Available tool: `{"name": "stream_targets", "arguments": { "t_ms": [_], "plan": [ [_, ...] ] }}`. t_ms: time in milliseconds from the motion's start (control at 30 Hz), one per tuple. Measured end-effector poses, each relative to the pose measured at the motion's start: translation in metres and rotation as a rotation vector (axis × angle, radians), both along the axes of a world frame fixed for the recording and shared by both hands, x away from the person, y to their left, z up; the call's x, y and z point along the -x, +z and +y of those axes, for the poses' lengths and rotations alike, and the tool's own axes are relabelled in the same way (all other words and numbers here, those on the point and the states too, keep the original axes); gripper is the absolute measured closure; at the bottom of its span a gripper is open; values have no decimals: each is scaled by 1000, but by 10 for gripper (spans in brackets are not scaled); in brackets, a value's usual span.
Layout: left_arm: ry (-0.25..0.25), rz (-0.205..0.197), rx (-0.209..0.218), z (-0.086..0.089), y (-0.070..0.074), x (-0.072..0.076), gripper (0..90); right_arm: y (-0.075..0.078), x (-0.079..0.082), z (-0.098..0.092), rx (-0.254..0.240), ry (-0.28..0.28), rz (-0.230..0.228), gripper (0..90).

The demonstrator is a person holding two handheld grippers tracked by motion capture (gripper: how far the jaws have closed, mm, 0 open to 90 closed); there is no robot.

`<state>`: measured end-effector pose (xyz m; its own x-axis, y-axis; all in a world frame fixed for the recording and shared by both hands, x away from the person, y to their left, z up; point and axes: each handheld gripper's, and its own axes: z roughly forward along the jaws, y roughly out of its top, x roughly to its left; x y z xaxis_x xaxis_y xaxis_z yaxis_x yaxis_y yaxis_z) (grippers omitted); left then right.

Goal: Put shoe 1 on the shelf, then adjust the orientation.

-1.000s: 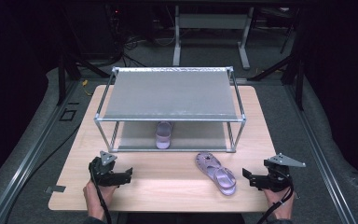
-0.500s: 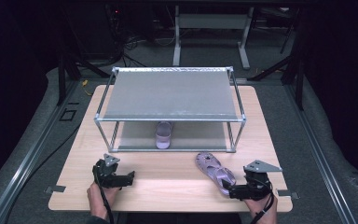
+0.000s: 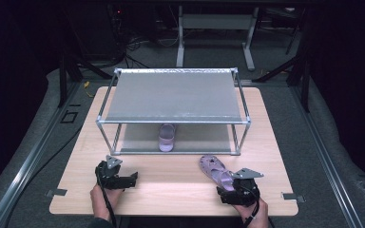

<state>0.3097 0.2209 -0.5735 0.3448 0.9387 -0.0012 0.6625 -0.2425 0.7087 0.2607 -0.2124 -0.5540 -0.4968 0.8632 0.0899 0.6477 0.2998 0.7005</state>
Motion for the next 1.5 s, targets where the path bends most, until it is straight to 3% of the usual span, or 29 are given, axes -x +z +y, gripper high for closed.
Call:
{"name": "stream_targets", "arguments": {
  "t_ms": [33, 100, 167, 267, 400, 767, 1100, 1367, 1500],
  "plan": [
    [1, -2, 1, 0, 0, 0, 2, 0, 3, 2, 45, -59, -17, 243],
    [0, -1, -1, 0, 0, 0, 2, -3, 2, -1, 27, -43, -18, 286],
    [1, -2, -1, 0, 0, 0, 3, -5, 0, -2, 18, -28, 10, 307],
    [1, -2, 0, 0, 0, 0, 4, -4, 2, 1, 54, -49, -10, 334],
    [3, -2, -1, 0, 0, 0, 4, -7, 4, -4, 12, -47, -36, 369],
    [14, -4, 1, 0, 0, 0, 8, -8, 13, -4, -4, -53, -89, 374],
    [16, -4, 1, 0, 0, 0, 8, 10, 15, -6, -23, -57, -121, 373],
    [13, -5, 2, -1, 0, -3, 5, 21, 3, -2, -60, -65, -147, 372],
    [14, -3, -1, -1, 0, -3, 5, 25, -5, 6, -42, -48, -148, 372]
  ]
}}
